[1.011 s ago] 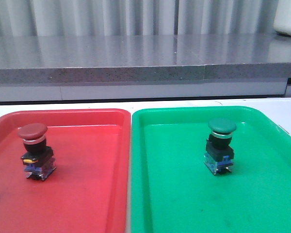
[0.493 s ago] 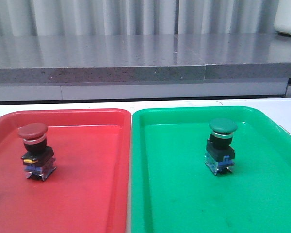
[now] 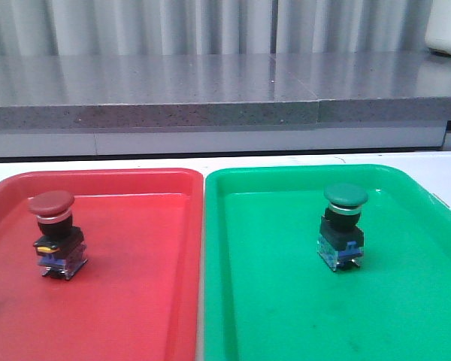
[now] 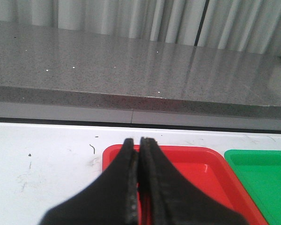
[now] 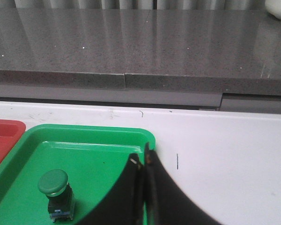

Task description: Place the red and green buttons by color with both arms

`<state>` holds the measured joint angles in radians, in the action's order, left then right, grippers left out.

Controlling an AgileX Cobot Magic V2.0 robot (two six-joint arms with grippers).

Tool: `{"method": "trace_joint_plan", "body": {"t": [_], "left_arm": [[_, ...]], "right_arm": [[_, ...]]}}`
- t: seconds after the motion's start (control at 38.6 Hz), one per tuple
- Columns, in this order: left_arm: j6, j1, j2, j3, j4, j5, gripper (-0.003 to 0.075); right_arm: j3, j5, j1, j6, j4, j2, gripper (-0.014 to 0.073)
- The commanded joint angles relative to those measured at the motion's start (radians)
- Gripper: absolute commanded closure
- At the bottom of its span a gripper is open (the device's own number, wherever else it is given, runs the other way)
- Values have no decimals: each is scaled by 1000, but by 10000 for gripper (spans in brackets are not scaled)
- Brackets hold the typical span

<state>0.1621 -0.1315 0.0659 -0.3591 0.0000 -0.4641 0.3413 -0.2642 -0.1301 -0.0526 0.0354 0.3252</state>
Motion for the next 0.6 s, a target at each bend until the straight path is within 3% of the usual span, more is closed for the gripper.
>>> {"method": "trace_joint_plan", "body": {"t": [0.0, 0.23, 0.57], "left_arm": [[4, 7, -8, 0, 17, 94, 740], [4, 98, -85, 134, 15, 131, 740], [4, 144, -89, 381, 15, 398, 740]], "right_arm": [[25, 87, 7, 12, -6, 4, 664], [25, 85, 7, 12, -6, 4, 664], [25, 87, 7, 12, -6, 4, 664]]}}
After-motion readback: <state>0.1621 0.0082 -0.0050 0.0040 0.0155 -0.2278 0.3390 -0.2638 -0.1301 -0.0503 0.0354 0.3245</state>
